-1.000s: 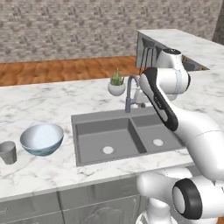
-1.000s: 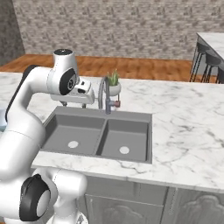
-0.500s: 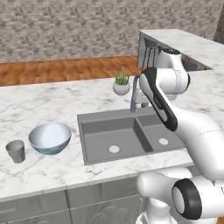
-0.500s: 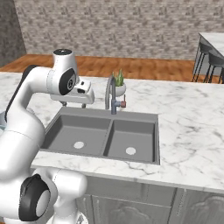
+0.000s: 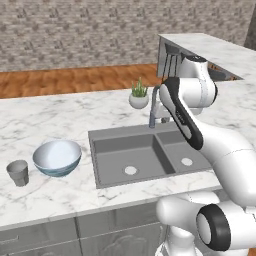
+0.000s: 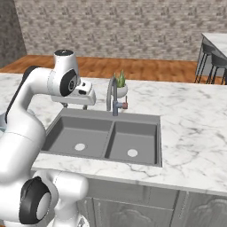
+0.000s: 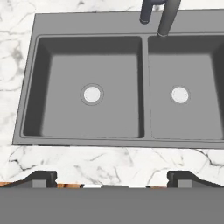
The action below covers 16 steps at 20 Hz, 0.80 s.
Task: Place the bowl in the left basin and the glass cup in the right basin of the sink.
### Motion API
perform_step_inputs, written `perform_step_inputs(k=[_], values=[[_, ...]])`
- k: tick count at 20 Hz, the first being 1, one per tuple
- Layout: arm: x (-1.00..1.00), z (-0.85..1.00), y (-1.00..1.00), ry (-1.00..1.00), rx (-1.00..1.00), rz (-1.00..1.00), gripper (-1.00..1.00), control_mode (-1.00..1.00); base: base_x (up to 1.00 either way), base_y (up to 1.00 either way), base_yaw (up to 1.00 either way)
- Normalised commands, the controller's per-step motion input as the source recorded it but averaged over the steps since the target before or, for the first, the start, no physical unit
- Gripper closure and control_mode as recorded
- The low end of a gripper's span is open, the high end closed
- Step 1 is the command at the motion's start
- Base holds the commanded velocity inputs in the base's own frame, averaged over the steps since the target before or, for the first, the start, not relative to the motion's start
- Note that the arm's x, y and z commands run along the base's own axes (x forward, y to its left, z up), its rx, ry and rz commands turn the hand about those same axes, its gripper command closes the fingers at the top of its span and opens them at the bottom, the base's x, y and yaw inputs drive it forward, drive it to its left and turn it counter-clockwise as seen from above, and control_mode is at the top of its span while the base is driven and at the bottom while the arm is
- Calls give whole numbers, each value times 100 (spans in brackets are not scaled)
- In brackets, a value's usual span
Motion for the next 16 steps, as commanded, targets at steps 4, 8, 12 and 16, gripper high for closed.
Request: perform_step_inputs(k=[4,8,12,16], values=[[0,-2,3,0,0,0,-100,-100,0,0,0],[11,-10,58,1,0,-5,-100,-100,0,0,0],[24,-15,87,4,-1,-9,-100,-100,0,0,0],[24,-23,99,1,-3,-8,-100,-100,0,0,0]])
